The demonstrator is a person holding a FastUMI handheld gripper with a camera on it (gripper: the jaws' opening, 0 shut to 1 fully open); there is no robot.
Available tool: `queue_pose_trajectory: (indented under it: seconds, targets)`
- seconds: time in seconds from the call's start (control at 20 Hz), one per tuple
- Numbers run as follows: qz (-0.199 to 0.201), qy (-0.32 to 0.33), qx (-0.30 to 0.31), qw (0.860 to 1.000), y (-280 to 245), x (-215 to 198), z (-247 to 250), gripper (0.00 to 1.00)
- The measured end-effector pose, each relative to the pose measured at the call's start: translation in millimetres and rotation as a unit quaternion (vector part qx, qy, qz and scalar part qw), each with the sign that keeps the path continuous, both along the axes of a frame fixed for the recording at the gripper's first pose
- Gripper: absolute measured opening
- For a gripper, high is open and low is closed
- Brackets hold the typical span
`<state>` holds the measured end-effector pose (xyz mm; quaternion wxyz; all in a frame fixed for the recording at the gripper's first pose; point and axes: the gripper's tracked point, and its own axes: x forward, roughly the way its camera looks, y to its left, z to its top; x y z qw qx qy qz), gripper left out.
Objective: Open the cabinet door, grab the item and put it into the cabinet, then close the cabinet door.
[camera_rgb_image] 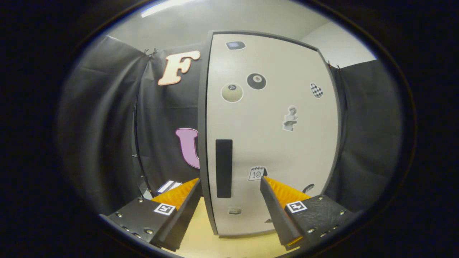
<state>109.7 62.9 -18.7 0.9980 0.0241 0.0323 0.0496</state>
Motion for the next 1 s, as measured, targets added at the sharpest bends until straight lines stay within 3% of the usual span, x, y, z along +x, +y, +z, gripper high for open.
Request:
queue_pose_trajectory:
  seconds: [0.35,0.65,0.75,0.85,1.0]
  targets:
    - [0.003,0.006,-0.003,1.000,17,45,-10,0.96]
    - [-0.007,0.005,-0.013,1.000,16,61,-13,0.78]
    - [-0.008,0.002,-0.013,1.000,17,63,-12,0.66]
    - [-0.011,0.005,-0.014,1.000,15,64,-12,0.66]
    - [-0.002,0.009,-0.011,1.000,17,62,-14,0.49]
